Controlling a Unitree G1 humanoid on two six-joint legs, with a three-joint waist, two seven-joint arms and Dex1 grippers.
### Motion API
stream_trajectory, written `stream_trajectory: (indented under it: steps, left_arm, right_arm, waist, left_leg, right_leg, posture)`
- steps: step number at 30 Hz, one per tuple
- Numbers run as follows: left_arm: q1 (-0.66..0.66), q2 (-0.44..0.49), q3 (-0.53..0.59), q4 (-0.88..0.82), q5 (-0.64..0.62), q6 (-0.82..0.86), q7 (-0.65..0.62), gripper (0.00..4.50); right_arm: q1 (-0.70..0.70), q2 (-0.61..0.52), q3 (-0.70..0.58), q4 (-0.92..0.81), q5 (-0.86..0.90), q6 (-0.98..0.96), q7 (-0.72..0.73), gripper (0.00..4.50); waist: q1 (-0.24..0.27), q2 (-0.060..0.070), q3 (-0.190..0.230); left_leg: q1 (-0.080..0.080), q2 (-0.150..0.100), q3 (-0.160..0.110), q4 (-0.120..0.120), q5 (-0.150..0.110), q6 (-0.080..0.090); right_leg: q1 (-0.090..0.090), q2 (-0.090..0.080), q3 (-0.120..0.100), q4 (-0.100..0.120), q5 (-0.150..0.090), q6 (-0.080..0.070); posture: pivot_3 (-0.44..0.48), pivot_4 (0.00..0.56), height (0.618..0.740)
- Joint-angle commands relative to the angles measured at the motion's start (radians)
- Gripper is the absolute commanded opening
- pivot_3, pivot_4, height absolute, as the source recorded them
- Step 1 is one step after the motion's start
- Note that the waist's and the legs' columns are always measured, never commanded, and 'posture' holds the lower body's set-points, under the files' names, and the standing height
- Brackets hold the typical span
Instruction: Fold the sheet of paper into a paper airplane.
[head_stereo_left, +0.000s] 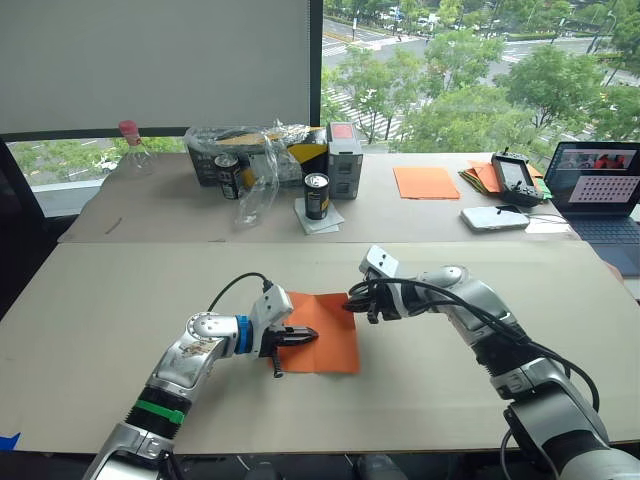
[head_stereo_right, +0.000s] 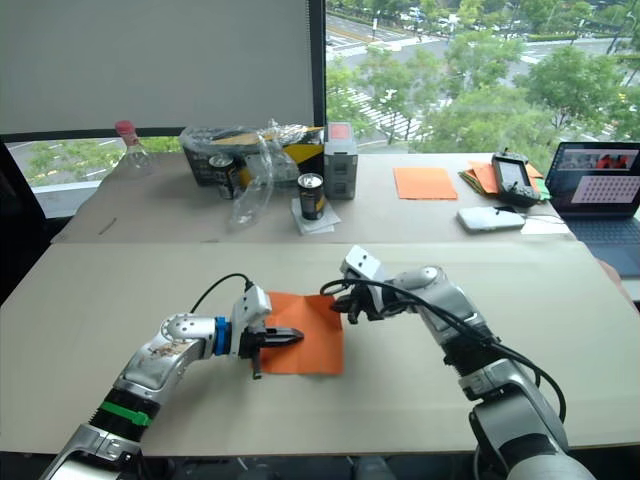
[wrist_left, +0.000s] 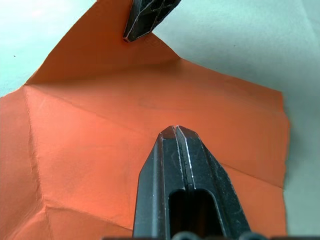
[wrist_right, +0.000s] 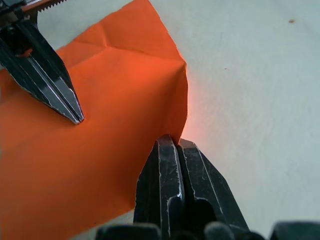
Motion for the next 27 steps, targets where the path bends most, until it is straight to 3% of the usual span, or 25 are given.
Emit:
stream_trajectory:
  steps: [1, 14, 27]
  left_arm:
    - [0.033, 0.022, -0.001, 0.016, 0.02, -0.011, 0.007, 0.0]
    - [-0.093, 0.035, 0.059, 0.07, -0.006, -0.019, 0.014, 0.0]
    - [-0.017, 0.03, 0.01, 0.139, 0.054, -0.092, 0.001, 0.0]
  right_arm:
    - [0.031, 0.01, 0.026, -0.03, -0.073, -0.13, -0.017, 0.02]
    - [0.125, 0.024, -0.02, -0.156, -0.118, -0.14, -0.072, 0.02]
    - [0.152, 0.051, -0.018, -0.3, -0.134, -0.07, -0.103, 0.02]
  waist:
    - [-0.003, 0.0, 0.0]
    - [-0.006, 0.0, 0.0]
    - [-0.007, 0.0, 0.0]
  left_leg:
    - [0.0, 0.0, 0.0, 0.0, 0.0, 0.0]
    - [0.0, 0.0, 0.0, 0.0, 0.0, 0.0]
    - [0.001, 0.0, 0.0, 0.0, 0.0, 0.0]
  right_leg:
    - [0.0, 0.0, 0.0, 0.0, 0.0, 0.0]
    - [0.0, 0.0, 0.0, 0.001, 0.0, 0.0]
    - [0.0, 0.0, 0.0, 0.001, 0.0, 0.0]
  posture:
    - [0.0, 0.15, 0.73]
    - [0.0, 0.15, 0.73]
    - [0.0, 0.15, 0.73]
